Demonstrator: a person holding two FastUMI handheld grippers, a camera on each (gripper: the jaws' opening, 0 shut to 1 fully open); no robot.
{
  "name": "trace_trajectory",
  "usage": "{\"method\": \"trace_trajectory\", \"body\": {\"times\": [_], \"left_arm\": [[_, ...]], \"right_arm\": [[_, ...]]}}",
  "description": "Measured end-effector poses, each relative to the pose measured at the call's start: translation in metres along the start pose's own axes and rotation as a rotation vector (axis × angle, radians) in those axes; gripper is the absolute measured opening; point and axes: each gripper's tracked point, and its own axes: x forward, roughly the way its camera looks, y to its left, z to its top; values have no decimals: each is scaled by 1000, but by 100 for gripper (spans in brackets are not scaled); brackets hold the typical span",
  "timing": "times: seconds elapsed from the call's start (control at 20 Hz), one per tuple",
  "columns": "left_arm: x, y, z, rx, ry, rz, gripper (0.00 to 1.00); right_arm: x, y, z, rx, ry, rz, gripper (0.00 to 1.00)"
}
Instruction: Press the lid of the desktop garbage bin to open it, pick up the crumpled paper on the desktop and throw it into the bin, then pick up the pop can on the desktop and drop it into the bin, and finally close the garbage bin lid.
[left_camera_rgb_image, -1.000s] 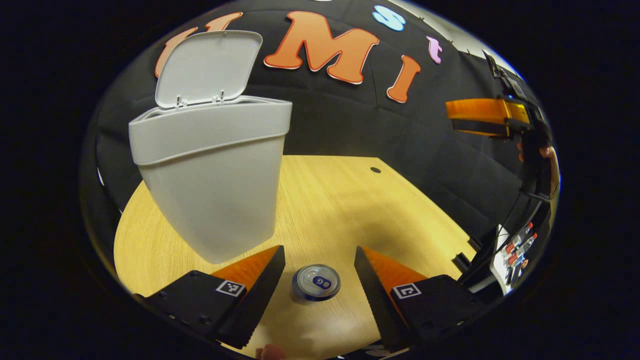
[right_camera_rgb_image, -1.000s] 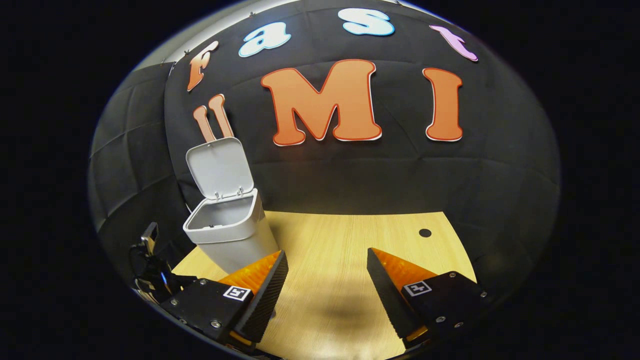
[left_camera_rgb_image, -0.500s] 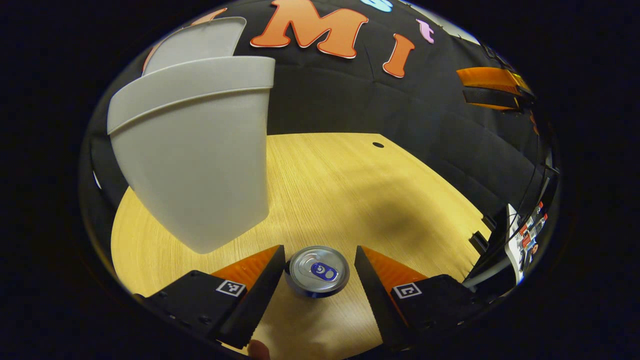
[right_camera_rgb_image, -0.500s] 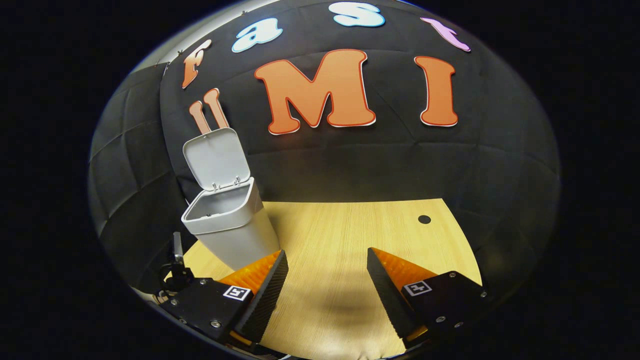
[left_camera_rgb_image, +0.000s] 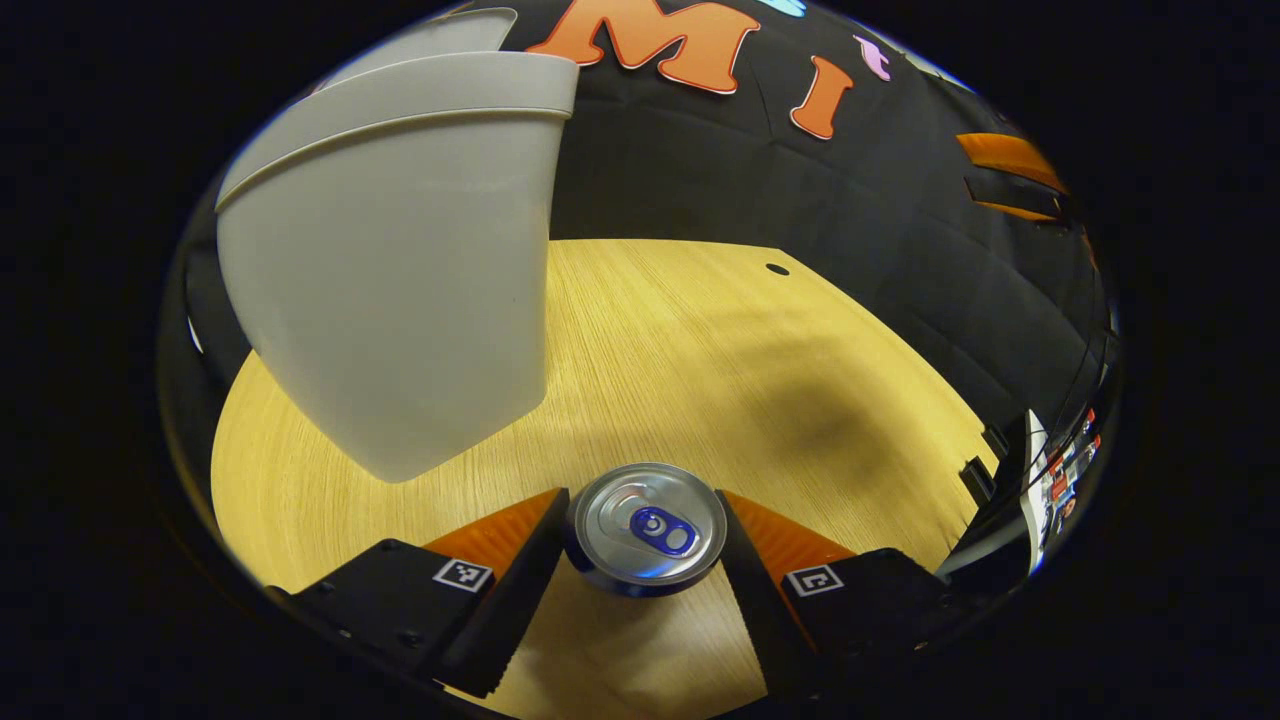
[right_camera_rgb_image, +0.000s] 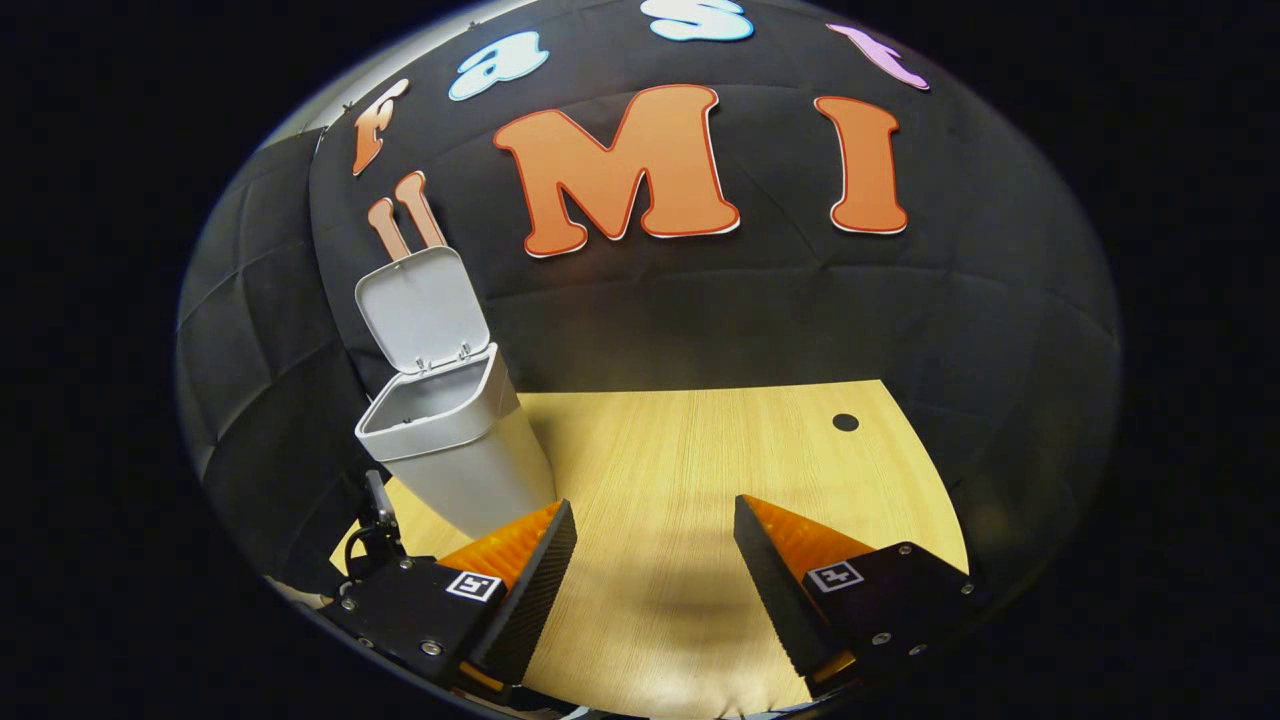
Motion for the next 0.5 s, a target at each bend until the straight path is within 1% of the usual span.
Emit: {"method": "trace_trajectory", "body": {"times": [0.15,0.25,0.5], "left_arm": [[-3,0,2,-10,-2,11,89],[-7,-1,7,-38,4,-1,86],[-31,2,43,-56,-36,-10,86]], "right_arm": [[2,3,-1,7,1,8,95],[1,3,-1,7,-2,11,95],[0,3,1,14,-15,18,95]]}}
